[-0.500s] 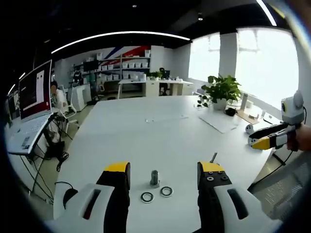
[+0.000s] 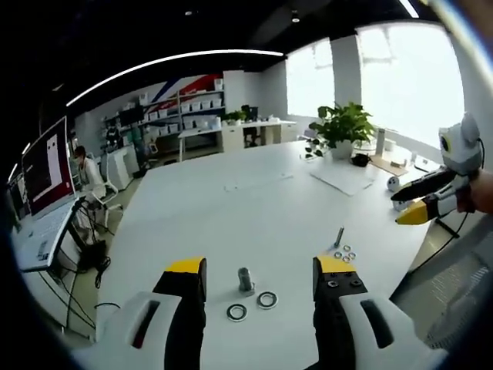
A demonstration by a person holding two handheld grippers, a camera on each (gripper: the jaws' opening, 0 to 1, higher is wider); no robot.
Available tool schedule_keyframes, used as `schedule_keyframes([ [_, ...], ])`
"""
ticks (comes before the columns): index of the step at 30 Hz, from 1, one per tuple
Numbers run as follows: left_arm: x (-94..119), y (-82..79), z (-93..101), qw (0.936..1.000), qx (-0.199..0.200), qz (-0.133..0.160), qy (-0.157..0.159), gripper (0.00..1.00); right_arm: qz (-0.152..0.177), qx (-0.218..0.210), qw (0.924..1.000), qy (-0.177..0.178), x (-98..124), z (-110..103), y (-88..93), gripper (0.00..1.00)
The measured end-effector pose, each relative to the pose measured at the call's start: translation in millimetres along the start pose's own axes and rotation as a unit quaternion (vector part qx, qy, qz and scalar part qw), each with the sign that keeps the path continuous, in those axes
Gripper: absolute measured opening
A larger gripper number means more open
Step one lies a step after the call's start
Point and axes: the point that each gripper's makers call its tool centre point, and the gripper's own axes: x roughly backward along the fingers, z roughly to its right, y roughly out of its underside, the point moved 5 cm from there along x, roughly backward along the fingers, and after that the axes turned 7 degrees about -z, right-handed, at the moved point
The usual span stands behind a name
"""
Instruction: Place the washer onto the threaded stud by aligning its center hole with the stud, sliding it down to the base, and recovering from edge contact or off-axis alignment until the washer reaches the visible bottom stop.
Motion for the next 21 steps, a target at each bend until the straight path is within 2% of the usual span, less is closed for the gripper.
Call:
schedule_keyframes([
  [6, -0.2, 3.2, -0.8, 1.0, 0.003, -0.006, 0.002, 0.55, -0.002, -0.009, 1.0, -0.001, 0.0, 0.6, 1.7, 0.49],
  [8, -0.4, 3.1, -1.4, 1.0, 0.003, -0.006, 0.002, 0.55, 0.008, 0.02, 0.9997, 0.007, 2.1, -0.9, -4.1, 0.48],
  [14, -0.5, 4.3, -2.7, 1.0, 0.008, -0.006, 0.002, 0.55, -0.002, 0.023, 0.9997, 0.0, -0.2, -4.4, -0.1, 0.47],
  [21, 0.5, 3.3, -4.0, 0.9999, 0.01, -0.003, -0.002, 0.55, 0.005, -0.005, 1.0, -0.005, 1.1, -0.4, -0.2, 0.47],
])
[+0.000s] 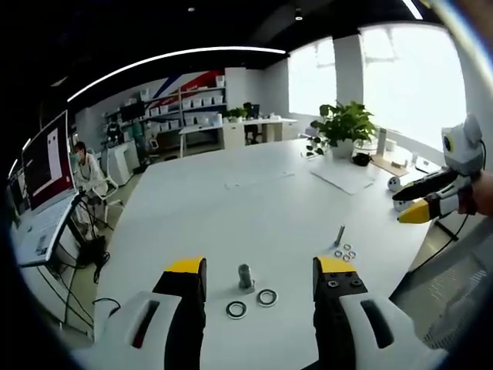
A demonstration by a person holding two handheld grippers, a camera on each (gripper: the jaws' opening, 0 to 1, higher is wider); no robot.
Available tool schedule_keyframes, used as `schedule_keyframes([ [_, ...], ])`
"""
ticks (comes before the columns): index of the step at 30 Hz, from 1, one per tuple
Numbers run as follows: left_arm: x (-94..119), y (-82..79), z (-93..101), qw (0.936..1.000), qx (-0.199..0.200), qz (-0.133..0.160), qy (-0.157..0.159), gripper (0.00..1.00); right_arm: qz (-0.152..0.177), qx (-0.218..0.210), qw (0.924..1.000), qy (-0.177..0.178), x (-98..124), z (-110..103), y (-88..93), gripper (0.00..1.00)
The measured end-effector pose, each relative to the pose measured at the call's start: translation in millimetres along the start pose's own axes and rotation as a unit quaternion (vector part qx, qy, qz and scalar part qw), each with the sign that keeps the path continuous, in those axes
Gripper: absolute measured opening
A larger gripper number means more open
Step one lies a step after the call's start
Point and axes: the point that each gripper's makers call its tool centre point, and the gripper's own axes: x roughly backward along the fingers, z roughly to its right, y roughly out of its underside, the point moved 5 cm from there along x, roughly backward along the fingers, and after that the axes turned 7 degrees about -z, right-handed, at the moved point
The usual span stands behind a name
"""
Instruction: Place the washer onto the threaded stud by aligning its center hole with the stud, sliding it down to the base, and recovering from edge contact or off-axis alignment until the washer reaches the visible bottom stop.
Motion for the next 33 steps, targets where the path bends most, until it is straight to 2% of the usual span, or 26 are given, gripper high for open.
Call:
schedule_keyframes([
  [10, -0.5, 0.6, -0.3, 1.0, -0.003, -0.001, -0.002, 0.54, -0.004, -0.001, 1.0, -0.005, -1.5, -1.8, 1.6, 0.48],
  [18, -0.8, -0.1, -0.6, 1.0, -0.003, 0.001, -0.002, 0.54, -0.005, -0.011, 0.9999, 0.005, -1.0, 2.6, 2.1, 0.48],
  [33, -2.2, 1.8, -3.2, 1.0, -0.003, -0.006, -0.005, 0.53, -0.011, 0.001, 0.9999, 0.003, -2.0, -0.2, 2.6, 0.48],
])
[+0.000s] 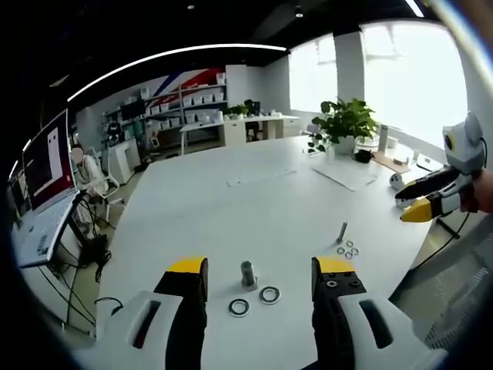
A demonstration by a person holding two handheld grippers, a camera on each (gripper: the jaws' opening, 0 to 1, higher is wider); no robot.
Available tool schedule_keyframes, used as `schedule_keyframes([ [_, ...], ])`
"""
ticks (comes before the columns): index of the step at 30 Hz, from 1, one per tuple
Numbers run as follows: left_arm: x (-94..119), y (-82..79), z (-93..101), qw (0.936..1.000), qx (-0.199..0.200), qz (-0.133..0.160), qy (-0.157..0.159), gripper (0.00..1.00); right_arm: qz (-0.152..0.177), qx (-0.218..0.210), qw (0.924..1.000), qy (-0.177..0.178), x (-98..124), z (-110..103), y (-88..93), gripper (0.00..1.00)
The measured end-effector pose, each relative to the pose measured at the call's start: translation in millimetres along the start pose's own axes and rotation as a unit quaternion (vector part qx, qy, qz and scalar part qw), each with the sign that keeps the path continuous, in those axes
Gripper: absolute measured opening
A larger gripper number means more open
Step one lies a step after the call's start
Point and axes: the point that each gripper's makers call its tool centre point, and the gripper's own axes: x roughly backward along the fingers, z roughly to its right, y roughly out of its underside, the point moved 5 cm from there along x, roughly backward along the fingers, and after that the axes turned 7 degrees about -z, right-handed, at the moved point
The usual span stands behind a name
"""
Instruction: Place the washer onto the threaded stud by aligning its center hole with the stud, sliding it down to the base, and recovering from edge contact or off-axis alignment until the washer reaches the visible bottom stop.
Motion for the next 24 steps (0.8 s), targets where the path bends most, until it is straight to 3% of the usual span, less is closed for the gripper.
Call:
schedule_keyframes([
  [9, 0.3, 0.4, 2.8, 1.0, -0.005, -0.001, 0.005, 0.52, 0.007, -0.017, 0.9998, -0.001, 1.1, 1.9, -1.0, 0.48],
  [24, 0.2, 0.9, 2.6, 1.0, 0.003, -0.003, 0.008, 0.52, -0.023, -0.035, 0.999, 0.017, -1.3, 9.8, 10.8, 0.48],
])
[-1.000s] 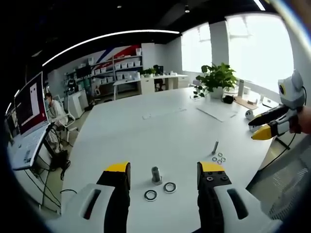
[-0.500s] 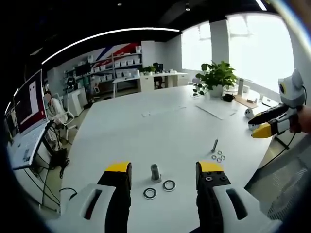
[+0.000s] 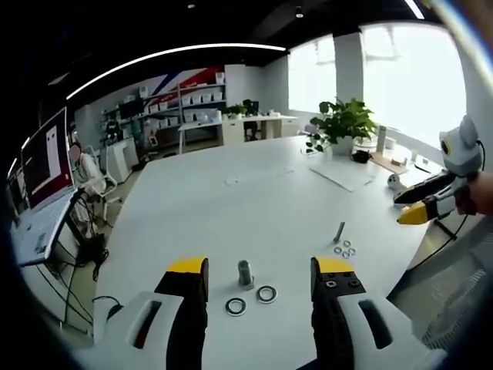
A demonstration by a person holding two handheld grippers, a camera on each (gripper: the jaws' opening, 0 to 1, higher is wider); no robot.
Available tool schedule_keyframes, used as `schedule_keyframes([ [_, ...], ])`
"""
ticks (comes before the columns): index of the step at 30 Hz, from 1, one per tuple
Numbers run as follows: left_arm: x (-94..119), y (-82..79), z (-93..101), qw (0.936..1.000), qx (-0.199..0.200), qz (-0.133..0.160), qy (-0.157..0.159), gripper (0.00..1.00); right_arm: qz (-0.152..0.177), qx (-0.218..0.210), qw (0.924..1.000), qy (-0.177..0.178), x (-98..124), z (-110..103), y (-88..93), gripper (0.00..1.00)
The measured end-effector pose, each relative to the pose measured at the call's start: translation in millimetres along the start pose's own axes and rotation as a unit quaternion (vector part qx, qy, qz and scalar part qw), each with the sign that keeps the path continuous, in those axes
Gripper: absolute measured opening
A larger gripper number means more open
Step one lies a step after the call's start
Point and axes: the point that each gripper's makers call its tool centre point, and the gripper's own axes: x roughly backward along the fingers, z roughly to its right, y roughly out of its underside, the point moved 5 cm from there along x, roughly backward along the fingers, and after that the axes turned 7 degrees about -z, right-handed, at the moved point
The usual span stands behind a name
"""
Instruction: Place the washer onto the threaded stud by aligning its center hole with the stud, sliding it down to the base, and recovering from edge contact or off-axis alignment until the washer reaches the visible bottom stop.
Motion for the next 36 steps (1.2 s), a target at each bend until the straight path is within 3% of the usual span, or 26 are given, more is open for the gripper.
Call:
schedule_keyframes([
  [36, -2.5, 5.4, 2.9, 0.9999, -0.006, -0.014, 0.007, 0.52, -0.055, -0.012, 0.9984, 0.007, -5.4, 3.0, 19.9, 0.51],
])
